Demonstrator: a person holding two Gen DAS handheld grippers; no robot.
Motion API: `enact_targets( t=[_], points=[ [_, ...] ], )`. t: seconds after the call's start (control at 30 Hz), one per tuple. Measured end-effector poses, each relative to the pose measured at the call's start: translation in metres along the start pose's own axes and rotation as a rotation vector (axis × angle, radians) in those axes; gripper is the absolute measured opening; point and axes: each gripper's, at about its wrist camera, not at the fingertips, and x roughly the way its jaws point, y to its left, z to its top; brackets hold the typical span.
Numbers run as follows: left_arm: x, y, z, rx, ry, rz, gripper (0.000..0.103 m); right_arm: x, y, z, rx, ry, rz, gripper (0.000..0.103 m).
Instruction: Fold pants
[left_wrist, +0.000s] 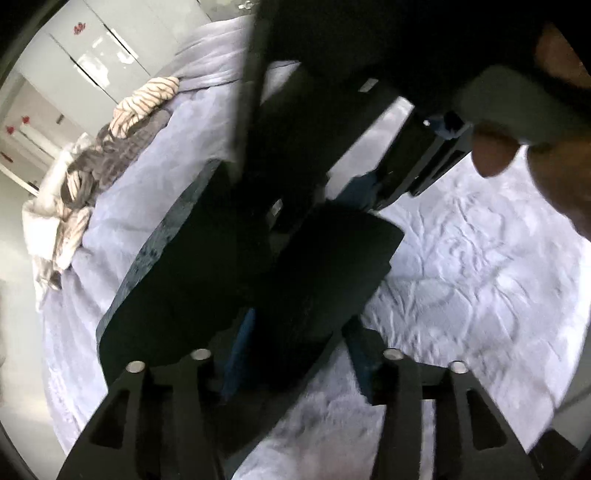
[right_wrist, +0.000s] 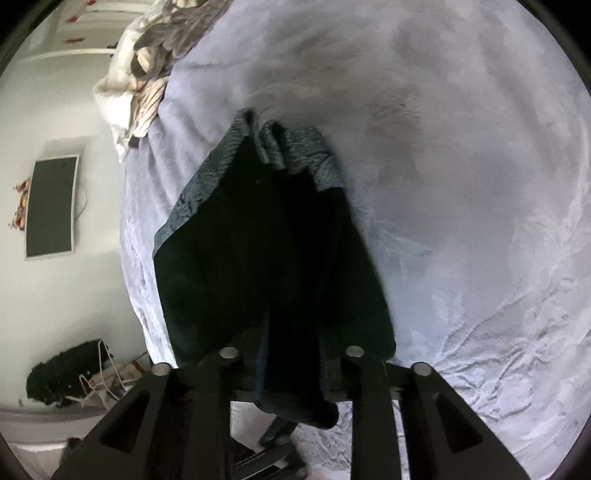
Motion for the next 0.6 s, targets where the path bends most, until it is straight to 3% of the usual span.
enact_targets(
  t=[0.07, 0.17, 0.27, 0.37, 0.43, 0.47, 0.6],
  points=[
    [-0.017, 0.012, -0.012, -0.024, -0.024, -0.027, 0.061, -0.007, 0.001, -0.004, 0.008, -0.027, -0.044, 0.038],
    [-0.038, 0.044, -0.033, -0.121, -0.030, -0.039, 0.061, -0.022, 0.002, -0.015, -0.009, -0.081, -0.191, 0.041],
    [-0.038, 0.082, -0.052, -0.249, 0.025, 0.015, 0.061, -0.041, 0.010, -0.031, -0.021, -0.162, -0.243, 0.040],
    [-0.017, 0.115, -0.074, -0.358, 0.128, 0.070, 0.061, -0.049, 0.026, -0.045, -0.069, -0.216, -0.228, 0.034],
    [0.002, 0.128, -0.089, -0.418, 0.188, 0.072, 0.064, -0.040, 0.041, -0.053, -0.121, -0.202, -0.216, 0.034],
    [0.009, 0.131, -0.094, -0.440, 0.207, 0.061, 0.075, -0.030, 0.048, -0.055, -0.146, -0.176, -0.238, 0.034],
    [0.020, 0.135, -0.101, -0.517, 0.252, 0.010, 0.079, 0.018, 0.055, -0.055, -0.199, -0.102, -0.428, 0.033]
  ],
)
